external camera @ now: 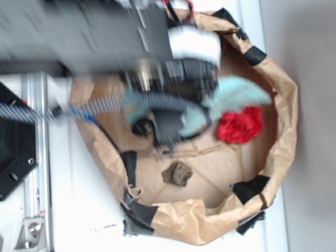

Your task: Grab the blue cloth.

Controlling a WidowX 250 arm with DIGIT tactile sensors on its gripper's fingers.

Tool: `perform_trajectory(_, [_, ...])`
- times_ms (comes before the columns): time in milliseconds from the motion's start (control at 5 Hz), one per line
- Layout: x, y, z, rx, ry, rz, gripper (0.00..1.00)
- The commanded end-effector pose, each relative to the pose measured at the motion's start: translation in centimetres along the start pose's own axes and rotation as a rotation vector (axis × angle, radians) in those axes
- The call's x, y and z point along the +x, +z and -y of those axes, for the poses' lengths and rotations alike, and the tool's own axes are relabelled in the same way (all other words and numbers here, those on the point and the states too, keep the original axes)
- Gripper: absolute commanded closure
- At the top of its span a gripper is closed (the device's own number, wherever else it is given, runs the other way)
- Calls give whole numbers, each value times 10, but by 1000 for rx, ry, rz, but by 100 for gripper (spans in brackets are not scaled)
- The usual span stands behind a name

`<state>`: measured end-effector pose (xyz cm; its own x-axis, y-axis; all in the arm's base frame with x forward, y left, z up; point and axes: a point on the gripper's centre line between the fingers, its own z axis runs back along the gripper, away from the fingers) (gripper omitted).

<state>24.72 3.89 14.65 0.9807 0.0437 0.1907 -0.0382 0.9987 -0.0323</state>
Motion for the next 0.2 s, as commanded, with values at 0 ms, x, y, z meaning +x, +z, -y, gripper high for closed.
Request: perform_trajectory(0, [7, 43, 2, 12, 3, -22, 100])
